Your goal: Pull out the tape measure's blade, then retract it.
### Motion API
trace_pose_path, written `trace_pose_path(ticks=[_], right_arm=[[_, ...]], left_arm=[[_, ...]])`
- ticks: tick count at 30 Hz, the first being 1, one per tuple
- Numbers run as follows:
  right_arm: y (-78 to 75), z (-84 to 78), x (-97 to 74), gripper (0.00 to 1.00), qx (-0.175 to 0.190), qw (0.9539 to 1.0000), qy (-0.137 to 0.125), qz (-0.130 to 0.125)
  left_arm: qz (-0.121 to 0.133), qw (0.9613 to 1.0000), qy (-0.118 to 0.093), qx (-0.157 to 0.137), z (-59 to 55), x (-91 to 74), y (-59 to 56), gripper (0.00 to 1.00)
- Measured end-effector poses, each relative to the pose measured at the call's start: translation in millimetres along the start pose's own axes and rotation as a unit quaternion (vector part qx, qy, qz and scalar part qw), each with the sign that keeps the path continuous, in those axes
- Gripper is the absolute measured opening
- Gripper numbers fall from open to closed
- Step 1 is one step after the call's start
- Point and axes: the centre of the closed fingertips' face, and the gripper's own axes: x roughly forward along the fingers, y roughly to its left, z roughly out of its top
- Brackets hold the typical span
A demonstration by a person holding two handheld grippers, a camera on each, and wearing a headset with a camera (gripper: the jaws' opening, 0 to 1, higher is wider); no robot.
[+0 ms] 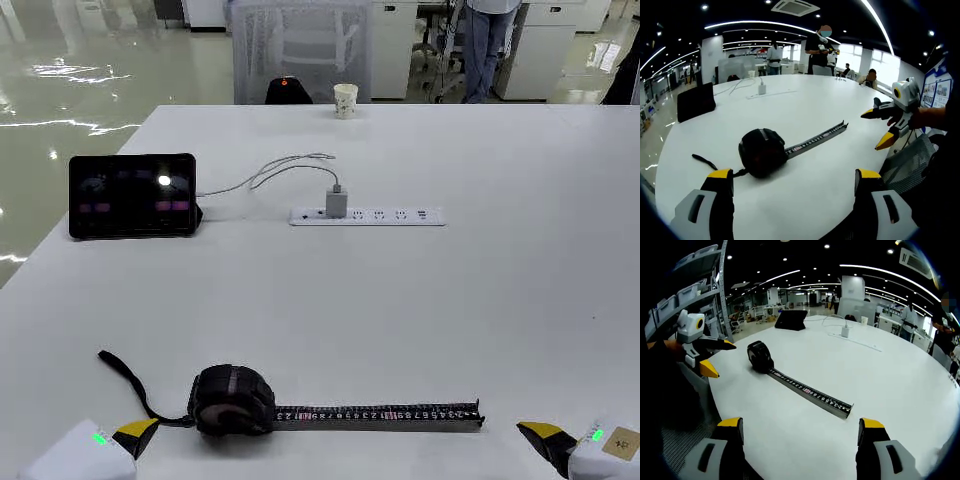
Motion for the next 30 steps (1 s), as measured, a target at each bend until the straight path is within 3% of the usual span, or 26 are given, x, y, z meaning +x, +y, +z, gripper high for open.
trace_pose_path(ticks=[14,30], right_arm=[[10.0,7.6,-6.3,0.97,0.032,0.9993,-0.012,-0.013],[20.1,13.5,-7.7,0.99,0.033,0.9992,-0.015,-0.015]], left_arm=[[0.014,0.9997,-0.01,-0.016,4.3,-6.6,-5.4,0.99],[0.027,0.999,-0.014,-0.034,8.3,-9.3,-6.0,0.99]])
